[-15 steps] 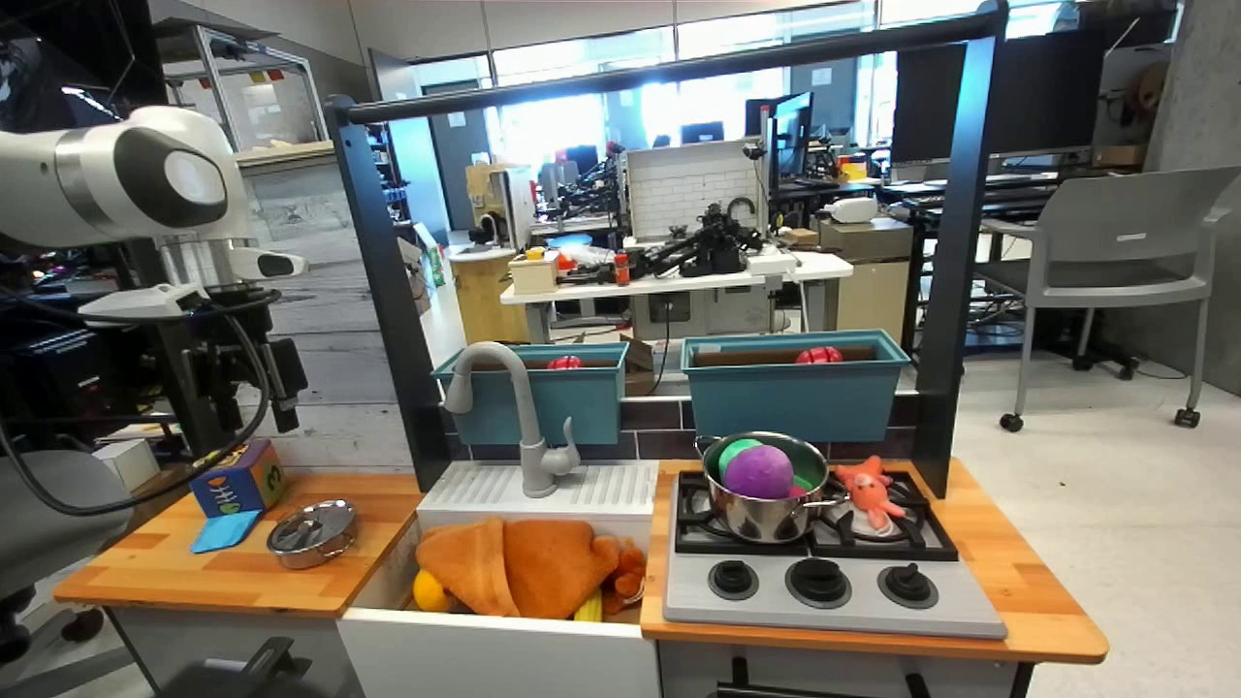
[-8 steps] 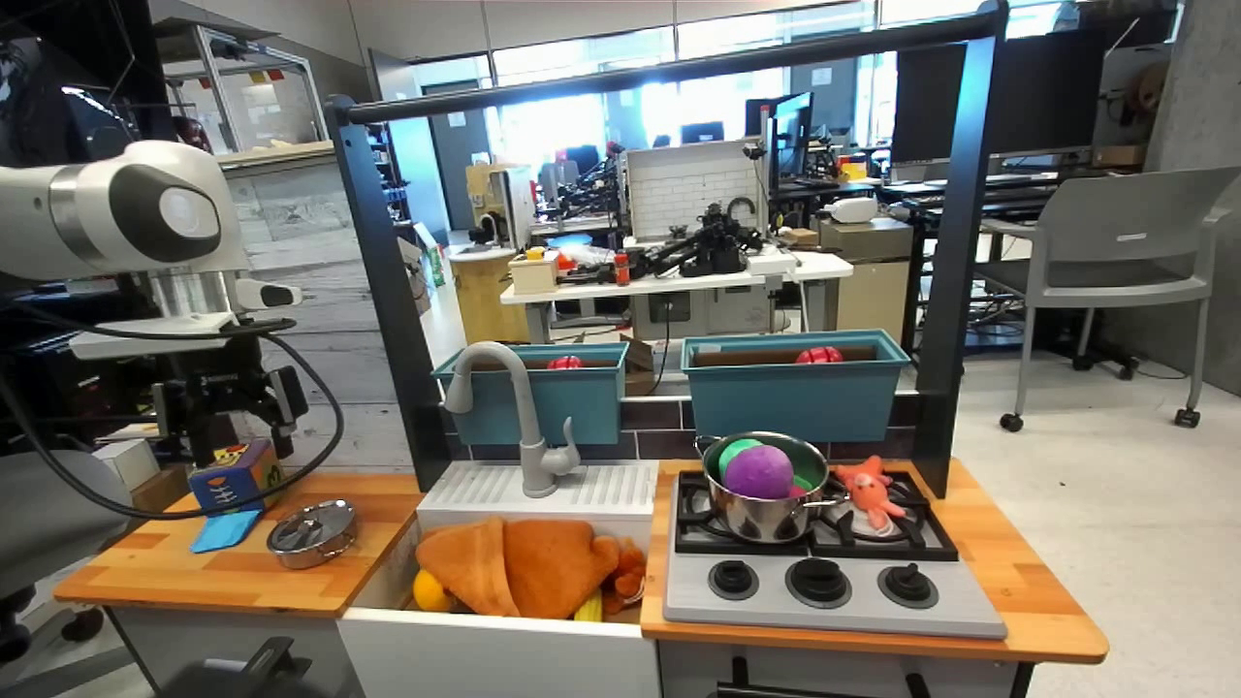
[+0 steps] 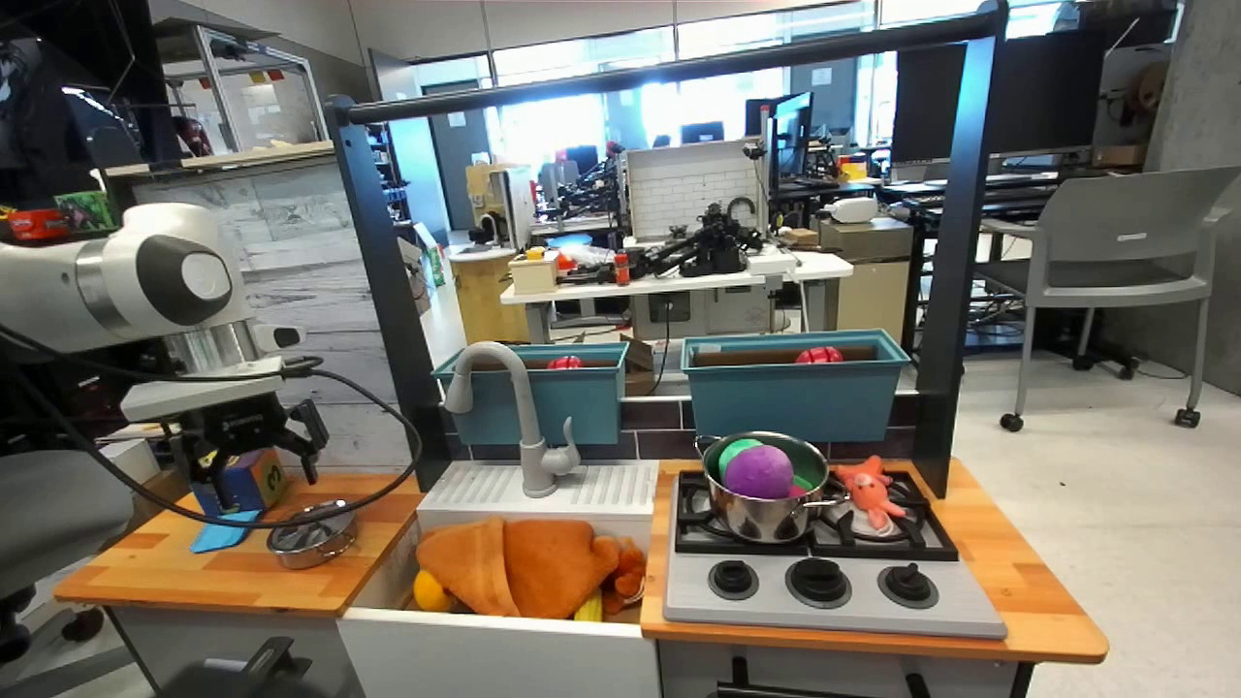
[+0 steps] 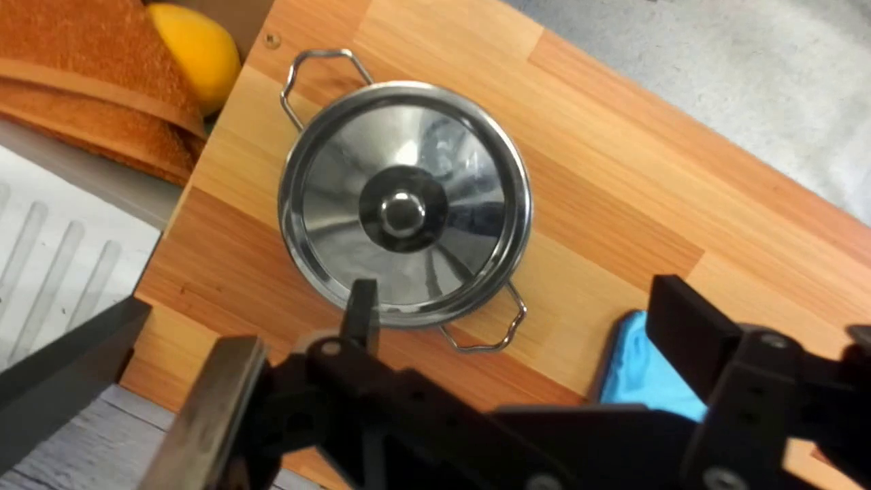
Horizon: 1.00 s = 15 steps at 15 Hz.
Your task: Pick up the cloth and put it in the sink, then pick up the lid from the pot and put it on the counter
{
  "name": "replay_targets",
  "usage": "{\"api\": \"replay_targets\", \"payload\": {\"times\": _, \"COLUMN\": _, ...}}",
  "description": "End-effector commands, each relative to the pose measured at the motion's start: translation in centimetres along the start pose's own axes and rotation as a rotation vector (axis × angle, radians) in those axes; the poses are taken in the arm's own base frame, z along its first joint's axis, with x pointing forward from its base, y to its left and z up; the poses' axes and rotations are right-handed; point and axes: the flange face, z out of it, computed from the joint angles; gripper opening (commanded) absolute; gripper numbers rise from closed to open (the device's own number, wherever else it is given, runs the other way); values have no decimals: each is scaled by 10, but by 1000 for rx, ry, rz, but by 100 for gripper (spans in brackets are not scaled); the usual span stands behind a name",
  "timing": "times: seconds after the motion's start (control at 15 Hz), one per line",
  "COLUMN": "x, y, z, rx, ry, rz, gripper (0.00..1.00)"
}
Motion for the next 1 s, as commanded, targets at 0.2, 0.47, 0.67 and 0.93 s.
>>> {"api": "replay_targets", "payload": {"times": 0.2, "x": 38, "y": 6, "z": 11, "rx": -142, "ry": 157, "rz": -42, "gripper": 100}}
{"api": "replay_targets", "payload": {"times": 0.47, "x": 35, "y": 36, "z": -26, "rx": -222, "ry": 247, "rz": 76, "gripper": 100}}
{"api": "replay_targets", "payload": {"times": 0.67, "x": 21, "y": 58, "z": -34, "rx": -251, "ry": 199, "rz": 190, "gripper": 100}}
{"api": "replay_targets", "payload": {"times": 0.93, "x": -3, "y": 68, "z": -32, "rx": -251, "ry": 107, "rz": 314, "gripper": 100}}
